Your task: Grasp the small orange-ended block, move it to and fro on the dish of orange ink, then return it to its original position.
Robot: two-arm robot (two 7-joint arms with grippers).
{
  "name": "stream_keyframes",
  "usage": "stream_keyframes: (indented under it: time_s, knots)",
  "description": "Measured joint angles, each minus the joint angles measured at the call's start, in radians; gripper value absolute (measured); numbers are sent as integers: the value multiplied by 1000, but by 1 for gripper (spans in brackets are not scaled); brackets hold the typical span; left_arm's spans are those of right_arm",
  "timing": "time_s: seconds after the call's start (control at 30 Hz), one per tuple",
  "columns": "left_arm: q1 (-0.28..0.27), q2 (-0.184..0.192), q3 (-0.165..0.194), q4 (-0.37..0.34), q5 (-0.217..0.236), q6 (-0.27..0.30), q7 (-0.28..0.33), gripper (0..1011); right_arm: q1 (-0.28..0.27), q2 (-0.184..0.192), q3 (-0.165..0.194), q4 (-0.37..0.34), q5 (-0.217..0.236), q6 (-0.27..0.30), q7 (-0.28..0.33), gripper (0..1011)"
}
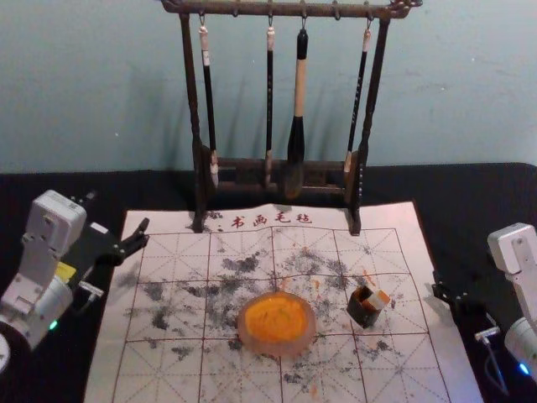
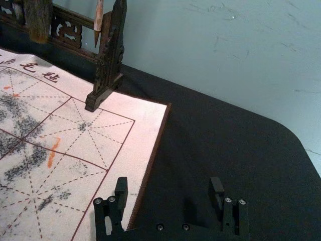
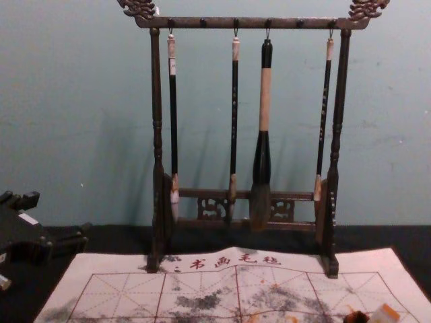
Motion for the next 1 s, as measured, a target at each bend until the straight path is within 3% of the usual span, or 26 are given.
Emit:
stream_keyframes:
  time_s: [1.0]
  knots:
    - [0,0,0,0,0,0,0,1001,0,0,0,0,0,0,0,1000]
